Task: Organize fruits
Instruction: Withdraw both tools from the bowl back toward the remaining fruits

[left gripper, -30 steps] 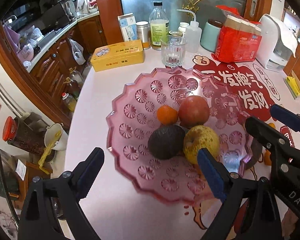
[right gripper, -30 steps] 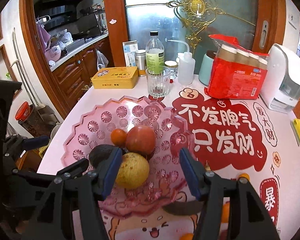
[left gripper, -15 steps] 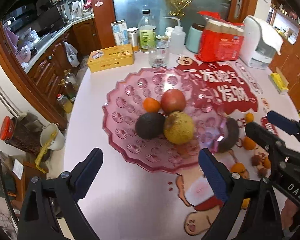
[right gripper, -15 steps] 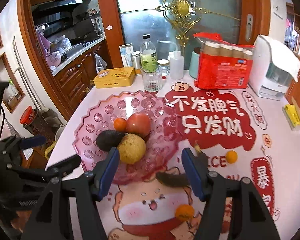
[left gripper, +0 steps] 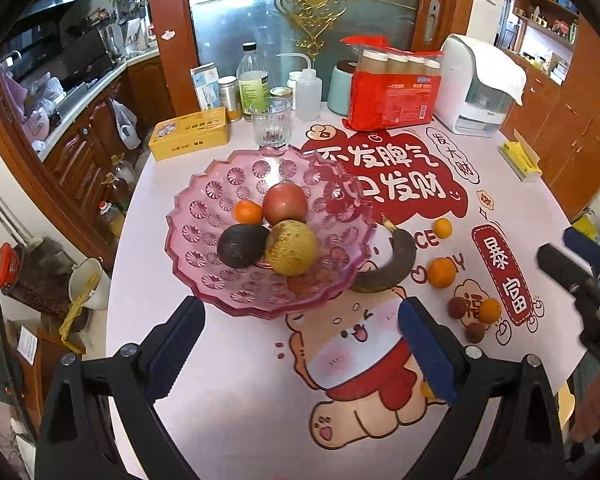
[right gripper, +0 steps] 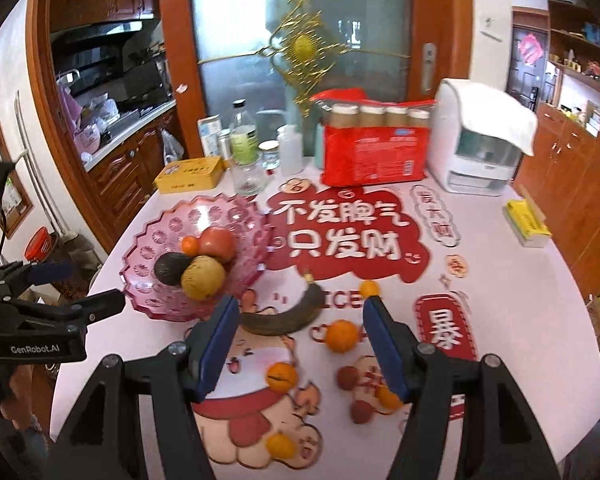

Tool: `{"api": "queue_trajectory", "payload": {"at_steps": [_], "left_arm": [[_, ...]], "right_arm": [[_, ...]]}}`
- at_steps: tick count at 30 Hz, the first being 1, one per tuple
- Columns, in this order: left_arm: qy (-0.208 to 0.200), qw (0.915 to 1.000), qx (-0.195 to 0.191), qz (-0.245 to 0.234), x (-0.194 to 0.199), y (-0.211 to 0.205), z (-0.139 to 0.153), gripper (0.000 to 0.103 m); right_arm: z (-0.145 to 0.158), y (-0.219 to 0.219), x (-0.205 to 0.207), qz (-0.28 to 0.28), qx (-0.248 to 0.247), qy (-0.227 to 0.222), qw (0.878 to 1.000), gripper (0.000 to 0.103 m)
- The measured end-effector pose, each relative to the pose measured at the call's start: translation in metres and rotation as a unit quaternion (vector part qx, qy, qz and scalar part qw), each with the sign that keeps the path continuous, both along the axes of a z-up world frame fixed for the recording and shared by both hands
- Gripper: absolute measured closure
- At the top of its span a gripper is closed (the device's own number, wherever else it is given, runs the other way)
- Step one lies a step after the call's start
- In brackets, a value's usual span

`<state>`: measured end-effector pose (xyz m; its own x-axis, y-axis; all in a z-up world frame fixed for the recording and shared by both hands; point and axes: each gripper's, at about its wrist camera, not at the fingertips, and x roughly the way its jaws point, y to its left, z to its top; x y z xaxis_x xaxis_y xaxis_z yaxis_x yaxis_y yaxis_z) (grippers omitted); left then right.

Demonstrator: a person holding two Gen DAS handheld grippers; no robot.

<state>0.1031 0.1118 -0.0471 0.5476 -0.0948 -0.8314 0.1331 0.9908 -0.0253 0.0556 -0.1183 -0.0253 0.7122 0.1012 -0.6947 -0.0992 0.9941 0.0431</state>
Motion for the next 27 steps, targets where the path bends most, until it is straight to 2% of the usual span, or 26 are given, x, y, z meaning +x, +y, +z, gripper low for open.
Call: {"api": "queue_trajectory", "payload": {"at_steps": [7,12,16,24,27], "left_arm": [[0.018,0.9998,0.006,0.011,-0.022,-0.047,-0.011,0.006],[0.039,0.9988,0.008,0.027,-0.028,-0.082,-0.031,0.006],[0.057,0.9977,0.004,0.036,-0.028,-0.105,-0.054,0.006],[0.074,0.9956,0.027,0.051,-0.017,-0.140,-0.109,0.006],[0.082,0.9946,0.032,0.056,-0.009,-0.144,-0.128,0.014]], "right_arm": [[0.005,-0.056,-0.015,0.004,-0.008,-0.006,1.000,0.038],[-0.007,-0.092,-0.019,0.022,-0.014,0.004,1.000,0.038],[-0.028,-0.116,-0.018,0.042,-0.024,0.016,0.999,0.038],[-0.086,-0.142,-0.004,0.093,-0.021,0.064,0.993,0.038],[-0.113,-0.144,0.003,0.110,-0.011,0.091,0.990,0.038]]}}
